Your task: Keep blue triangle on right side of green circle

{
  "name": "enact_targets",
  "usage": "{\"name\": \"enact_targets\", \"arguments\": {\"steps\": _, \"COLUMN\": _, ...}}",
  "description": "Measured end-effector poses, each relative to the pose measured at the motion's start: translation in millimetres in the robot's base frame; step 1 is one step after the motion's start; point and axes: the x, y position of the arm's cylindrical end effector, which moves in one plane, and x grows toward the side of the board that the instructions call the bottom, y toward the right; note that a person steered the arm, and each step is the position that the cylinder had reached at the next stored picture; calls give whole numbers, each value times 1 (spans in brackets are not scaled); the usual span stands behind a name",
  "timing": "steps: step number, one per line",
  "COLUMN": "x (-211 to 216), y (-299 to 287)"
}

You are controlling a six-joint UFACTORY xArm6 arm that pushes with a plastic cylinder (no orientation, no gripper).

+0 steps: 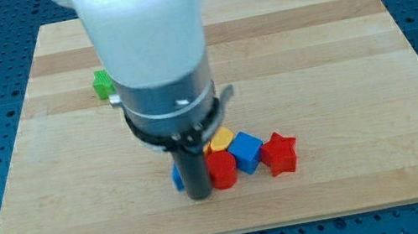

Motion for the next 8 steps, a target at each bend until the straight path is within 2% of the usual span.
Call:
{"name": "enact_targets", "arguments": {"steps": 1, "x": -38, "y": -19}}
{"name": "enact_targets", "arguments": {"steps": 2, "x": -48, "y": -49}}
{"name": "enact_targets", "arguments": {"steps": 5, "x": -27, "y": -135}}
{"name": "enact_targets", "arguments": {"steps": 6, "x": -44, "y": -148}}
{"name": "enact_targets", "arguments": {"steps": 7, "x": -77, "y": -139}}
{"name": "enact_targets", "arguments": {"steps": 8, "x": -83, "y": -110}}
